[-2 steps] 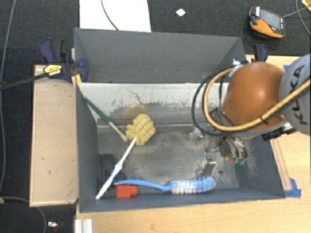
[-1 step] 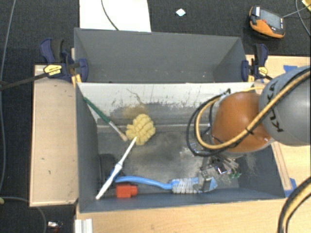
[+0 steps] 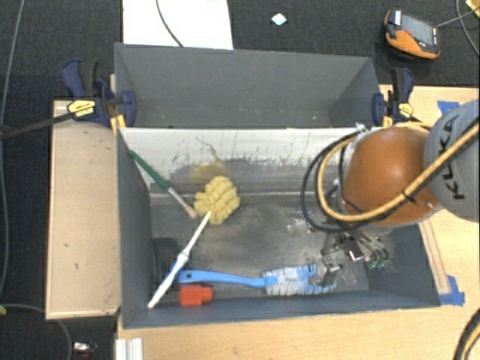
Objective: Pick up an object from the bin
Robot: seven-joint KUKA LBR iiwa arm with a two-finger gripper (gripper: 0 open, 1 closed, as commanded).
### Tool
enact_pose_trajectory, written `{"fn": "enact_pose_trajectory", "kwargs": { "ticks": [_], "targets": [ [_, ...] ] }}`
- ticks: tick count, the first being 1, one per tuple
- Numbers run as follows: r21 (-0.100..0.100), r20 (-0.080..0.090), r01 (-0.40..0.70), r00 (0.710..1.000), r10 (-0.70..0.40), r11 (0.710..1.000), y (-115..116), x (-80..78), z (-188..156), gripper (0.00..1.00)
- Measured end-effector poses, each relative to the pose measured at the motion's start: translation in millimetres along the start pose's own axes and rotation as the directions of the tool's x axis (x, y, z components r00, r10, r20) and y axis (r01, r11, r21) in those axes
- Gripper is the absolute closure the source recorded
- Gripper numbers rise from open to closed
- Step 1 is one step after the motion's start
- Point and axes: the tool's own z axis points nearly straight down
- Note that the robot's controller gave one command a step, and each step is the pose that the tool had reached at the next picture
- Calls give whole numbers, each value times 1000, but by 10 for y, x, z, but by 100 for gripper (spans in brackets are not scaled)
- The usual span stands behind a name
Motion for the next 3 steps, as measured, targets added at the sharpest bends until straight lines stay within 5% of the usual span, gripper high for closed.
{"fn": "enact_pose_trajectory", "kwargs": {
  "ticks": [1,2,3],
  "targets": [
    [-8,-17,163,986,-163,987,341,-99,572,0],
    [3,7,385,923,-385,923,620,-177,849,0],
    [-8,-11,218,976,-218,976,440,-113,863,100]
  ]
}}
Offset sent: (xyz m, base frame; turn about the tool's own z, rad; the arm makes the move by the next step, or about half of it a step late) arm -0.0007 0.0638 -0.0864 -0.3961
